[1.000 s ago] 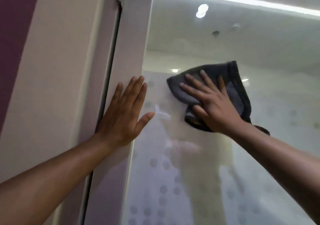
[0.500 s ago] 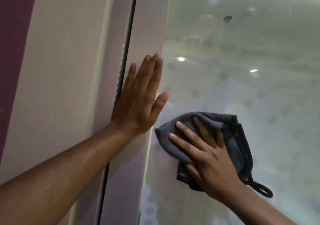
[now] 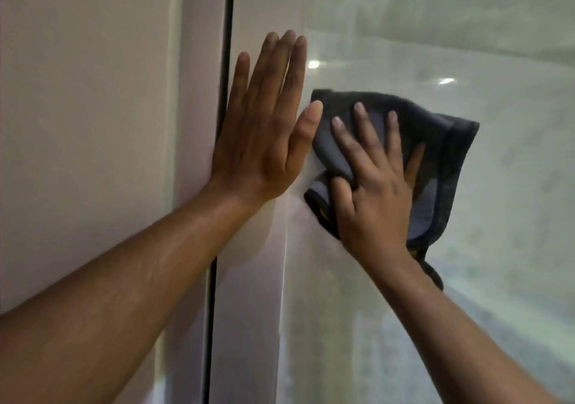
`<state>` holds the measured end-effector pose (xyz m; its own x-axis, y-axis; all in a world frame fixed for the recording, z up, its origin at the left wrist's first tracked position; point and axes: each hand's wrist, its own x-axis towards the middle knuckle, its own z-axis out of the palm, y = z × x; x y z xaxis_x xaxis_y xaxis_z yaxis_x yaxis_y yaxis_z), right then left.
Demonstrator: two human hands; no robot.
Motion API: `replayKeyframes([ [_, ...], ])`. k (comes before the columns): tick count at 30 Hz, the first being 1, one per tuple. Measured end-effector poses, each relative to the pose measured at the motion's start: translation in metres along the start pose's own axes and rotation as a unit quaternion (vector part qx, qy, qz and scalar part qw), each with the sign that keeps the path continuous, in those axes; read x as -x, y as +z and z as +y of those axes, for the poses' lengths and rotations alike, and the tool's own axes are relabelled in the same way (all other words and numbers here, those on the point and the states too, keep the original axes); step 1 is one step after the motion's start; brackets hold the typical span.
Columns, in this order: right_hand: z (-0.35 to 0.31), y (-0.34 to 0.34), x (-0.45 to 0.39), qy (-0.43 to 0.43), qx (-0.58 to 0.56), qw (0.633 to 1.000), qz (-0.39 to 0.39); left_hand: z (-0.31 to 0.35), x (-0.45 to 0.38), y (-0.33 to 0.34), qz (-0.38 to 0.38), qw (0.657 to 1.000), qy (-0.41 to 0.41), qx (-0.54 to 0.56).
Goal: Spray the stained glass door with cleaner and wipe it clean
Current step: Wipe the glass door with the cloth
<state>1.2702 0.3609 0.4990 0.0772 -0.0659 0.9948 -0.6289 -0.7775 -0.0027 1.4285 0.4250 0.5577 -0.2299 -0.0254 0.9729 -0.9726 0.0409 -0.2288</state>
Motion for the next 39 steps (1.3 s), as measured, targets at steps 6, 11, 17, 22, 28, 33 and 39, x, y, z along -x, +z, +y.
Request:
replayKeyframes([
  [6,-0.013,0.006,0.208,-0.057,0.028,0.986,-0.155,0.005,0.001,-0.001,-0.077,0.992,0.072,-0.066],
  [11,0.010,-0.005,0.206,-0.102,0.056,0.981,-0.154,0.007,0.001,-0.003,-0.100,0.989,0.064,-0.093],
  [17,0.000,0.003,0.085,0.193,0.018,0.981,0.033,0.007,0.001,-0.001,-0.092,0.990,0.047,-0.099],
  [22,-0.041,0.018,0.172,0.021,0.030,0.996,-0.079,0.008,0.001,-0.002,-0.084,0.990,0.054,-0.101],
  [28,0.041,-0.004,0.258,0.094,0.054,0.993,-0.043,0.008,0.003,-0.005,-0.123,0.982,0.113,-0.091],
  [33,-0.023,0.029,0.261,0.410,0.002,0.908,0.084,0.009,0.000,-0.005,-0.139,0.972,0.166,-0.093],
  [39,-0.006,0.018,0.299,-0.037,0.050,0.989,-0.134,0.006,0.000,-0.003,-0.158,0.960,0.214,-0.085],
])
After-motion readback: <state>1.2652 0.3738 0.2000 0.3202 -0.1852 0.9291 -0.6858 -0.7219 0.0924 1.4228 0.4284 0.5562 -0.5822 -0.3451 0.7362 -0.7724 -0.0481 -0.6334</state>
